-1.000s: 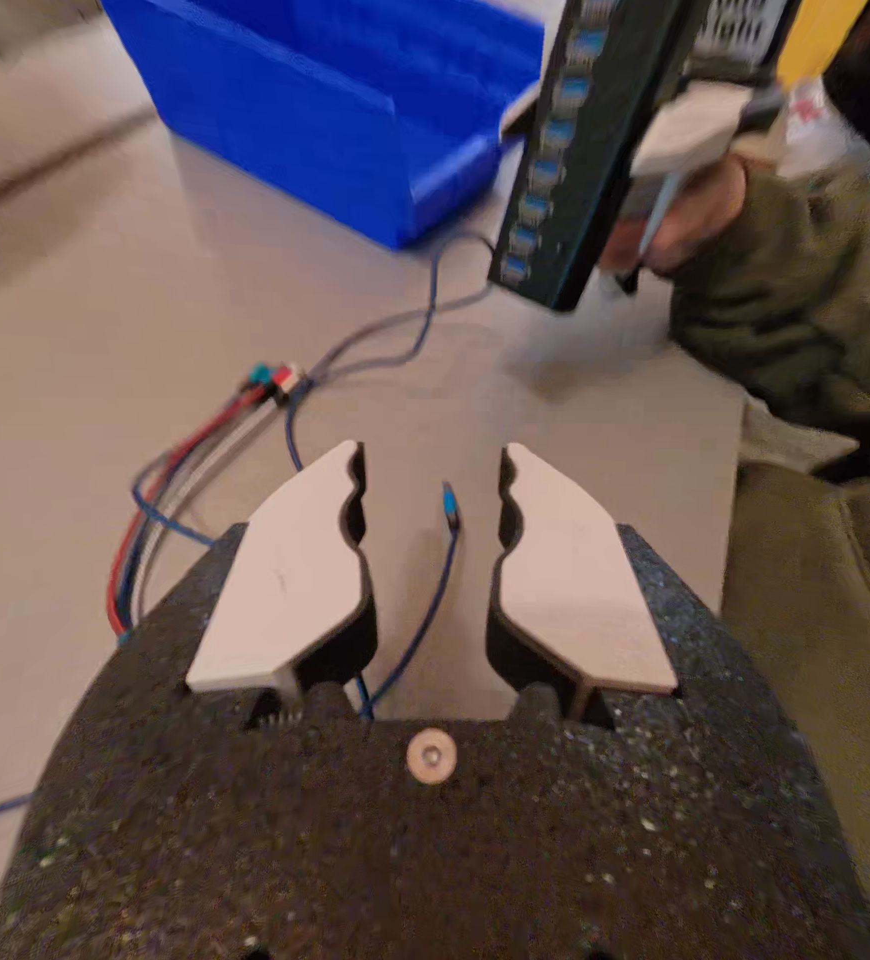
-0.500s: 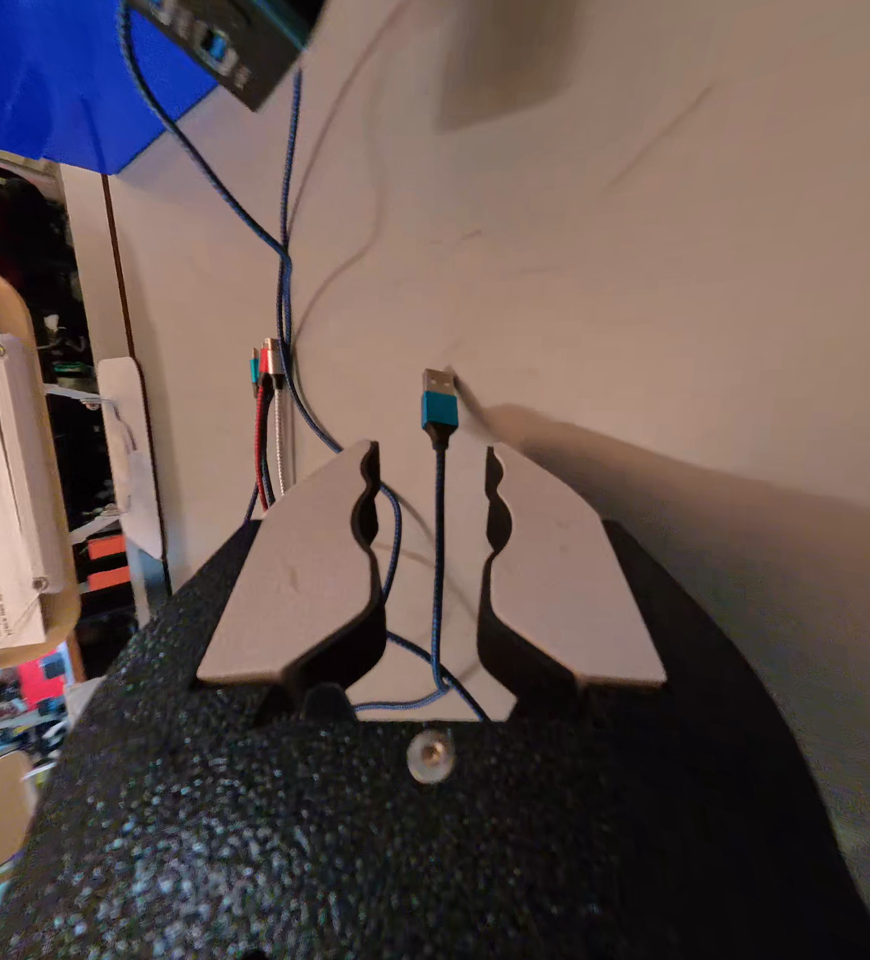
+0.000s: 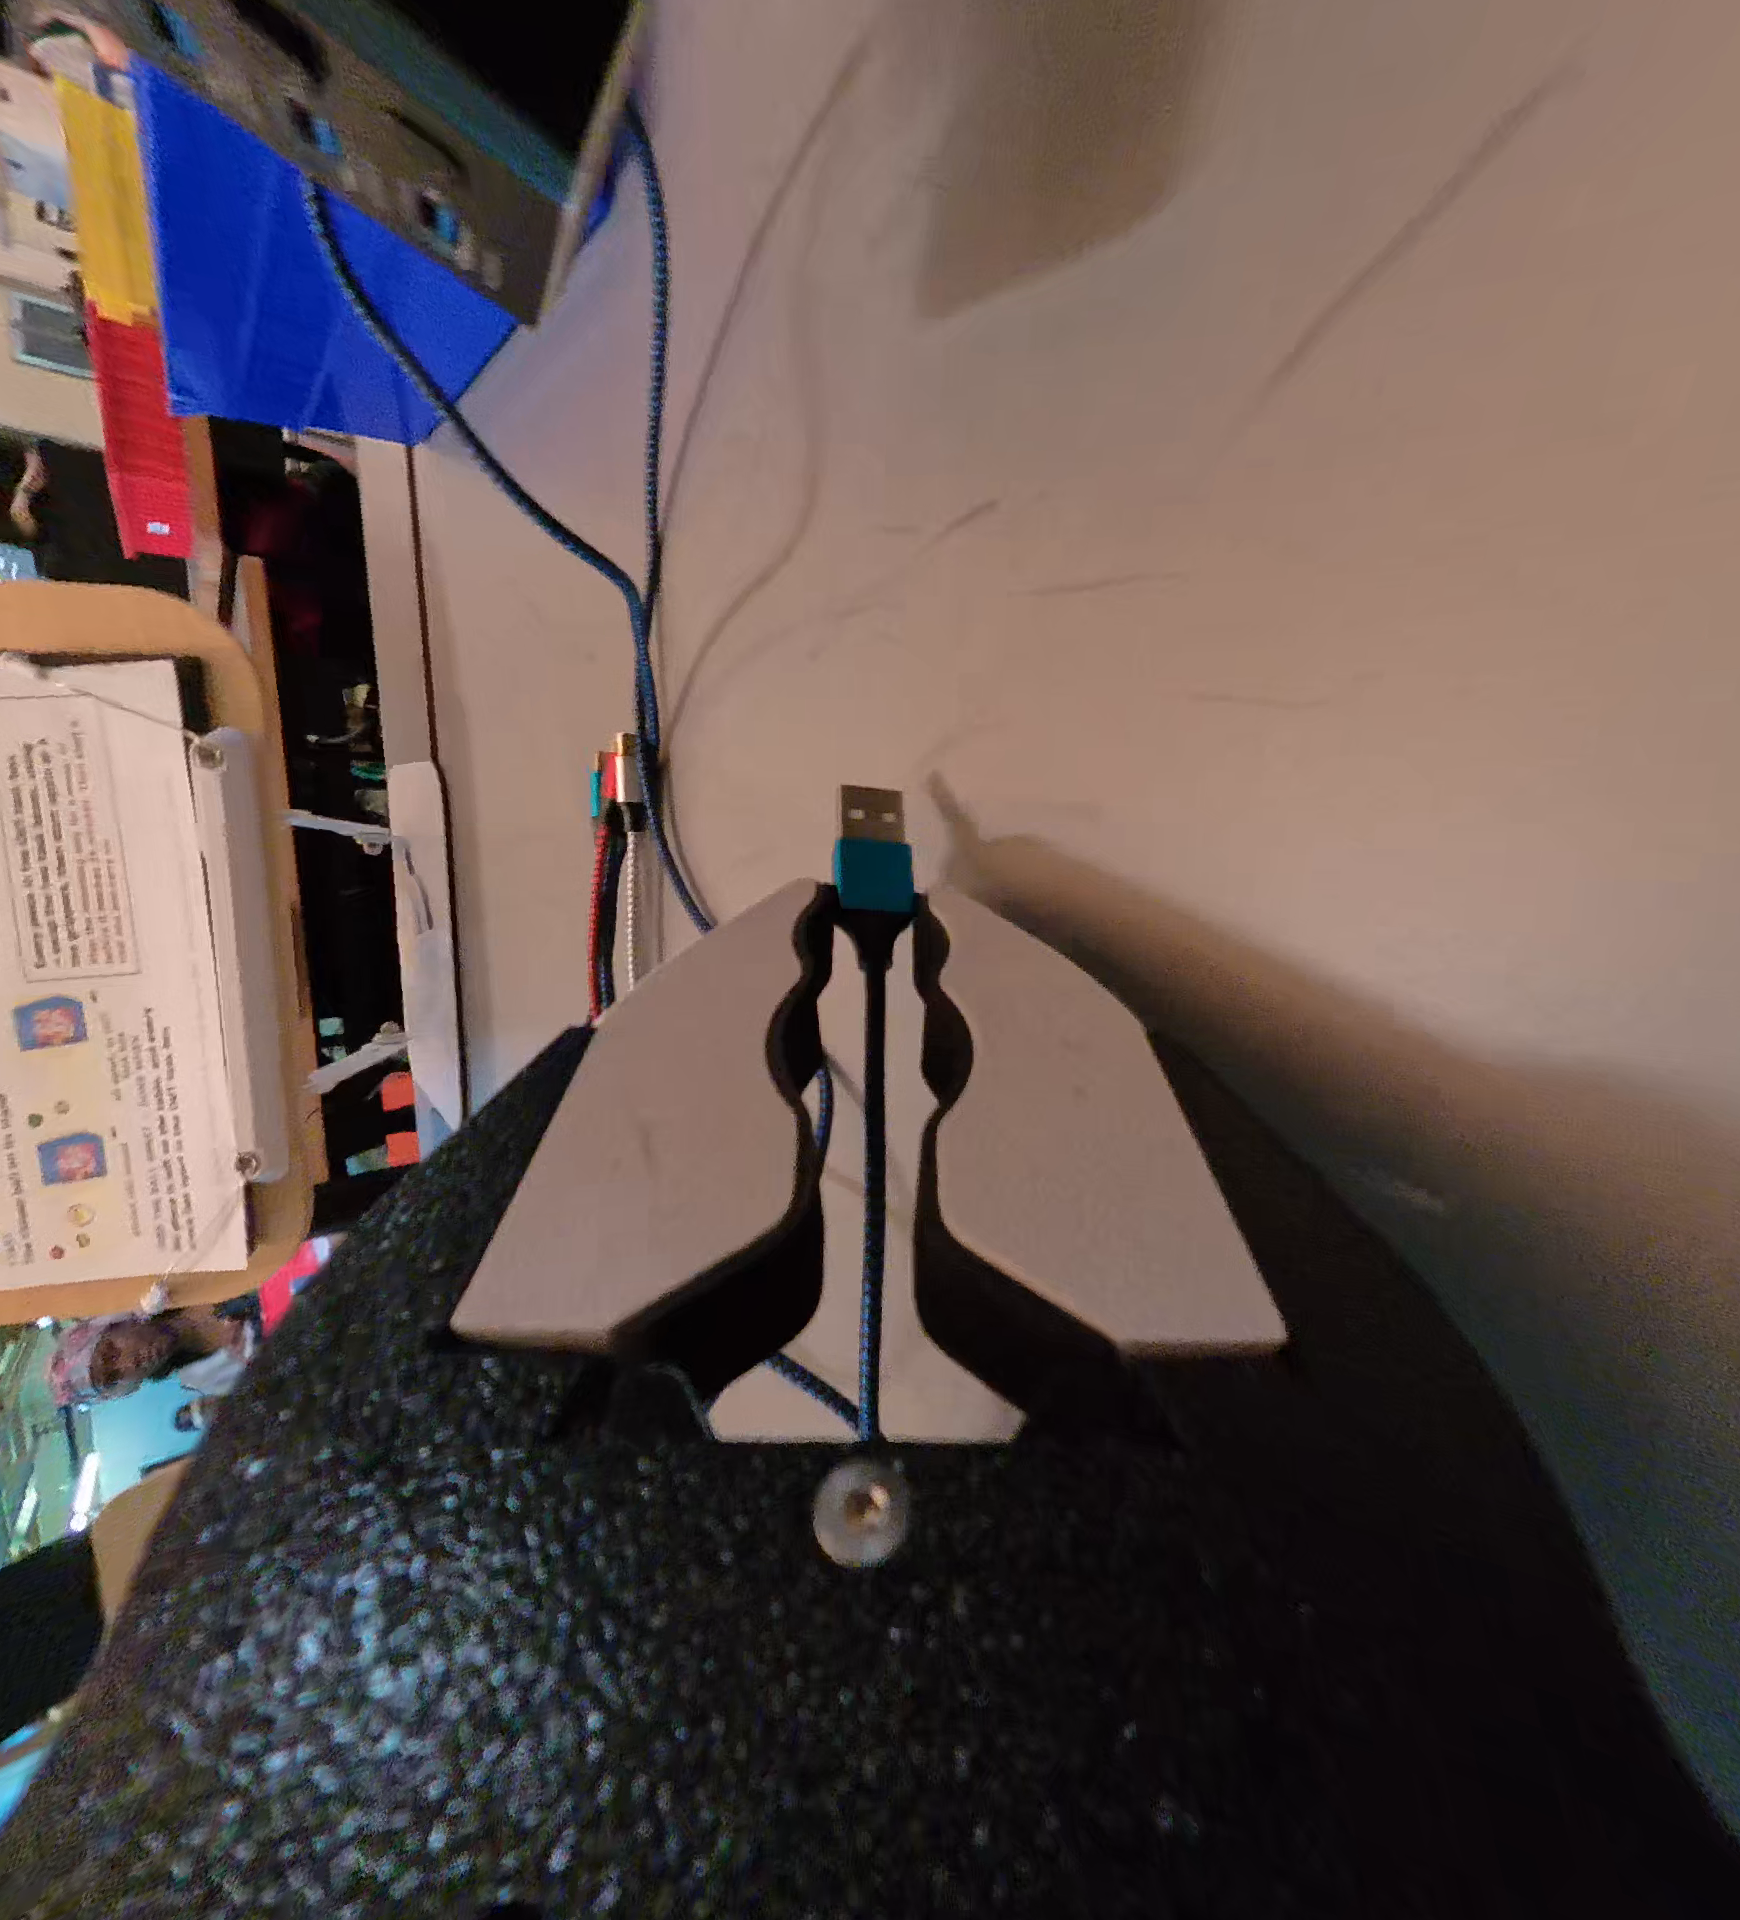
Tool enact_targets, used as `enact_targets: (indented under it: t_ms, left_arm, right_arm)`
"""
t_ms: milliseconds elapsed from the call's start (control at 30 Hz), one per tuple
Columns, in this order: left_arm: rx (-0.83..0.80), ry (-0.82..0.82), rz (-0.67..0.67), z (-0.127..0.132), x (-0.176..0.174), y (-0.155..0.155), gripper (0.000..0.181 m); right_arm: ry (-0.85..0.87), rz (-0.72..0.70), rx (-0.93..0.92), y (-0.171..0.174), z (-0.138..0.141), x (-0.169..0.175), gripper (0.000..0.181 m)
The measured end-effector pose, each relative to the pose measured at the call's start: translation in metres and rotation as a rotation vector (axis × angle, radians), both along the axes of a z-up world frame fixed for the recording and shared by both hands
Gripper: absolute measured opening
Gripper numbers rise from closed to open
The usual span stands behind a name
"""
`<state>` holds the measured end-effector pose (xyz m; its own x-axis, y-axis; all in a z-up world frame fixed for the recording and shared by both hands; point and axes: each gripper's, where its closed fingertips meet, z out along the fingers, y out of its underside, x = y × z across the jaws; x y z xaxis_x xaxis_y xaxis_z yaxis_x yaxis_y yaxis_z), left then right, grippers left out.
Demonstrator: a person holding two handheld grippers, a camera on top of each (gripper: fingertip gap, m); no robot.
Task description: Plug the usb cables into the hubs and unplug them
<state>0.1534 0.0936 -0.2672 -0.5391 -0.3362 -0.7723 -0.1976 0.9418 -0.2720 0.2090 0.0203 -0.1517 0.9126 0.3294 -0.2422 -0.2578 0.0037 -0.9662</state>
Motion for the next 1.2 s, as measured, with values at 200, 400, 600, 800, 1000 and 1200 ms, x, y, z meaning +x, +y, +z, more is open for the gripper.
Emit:
enact_targets:
  t_ms: [200,400,600,800,1000,1200]
  left_arm:
    - [-0.263,0.073,0.119,0.009,0.0,0.002,0.013]
    - [-0.778,0.294,0.147,0.053,-0.005,-0.023,0.013]
    - [-0.941,0.345,0.059,0.095,-0.015,-0.038,0.013]
    - [-0.913,0.435,-0.017,0.096,-0.036,-0.043,0.013]
    - [-0.956,0.494,-0.06,0.099,-0.046,-0.049,0.013]
    - [-0.954,0.5,-0.059,0.099,-0.049,-0.048,0.013]
  right_arm:
    - [-0.031,0.058,-0.006,-0.002,-0.006,-0.009,0.06]
    - [-0.113,0.126,-0.068,0.001,-0.019,-0.025,0.06]
    - [-0.157,0.247,-0.036,0.002,-0.009,-0.055,0.06]
    - [-0.219,0.324,-0.044,0.007,-0.01,-0.079,0.06]
    - [-0.29,0.365,-0.069,0.012,-0.01,-0.098,0.06]
    - [-0.301,0.398,-0.08,0.015,-0.016,-0.109,0.06]
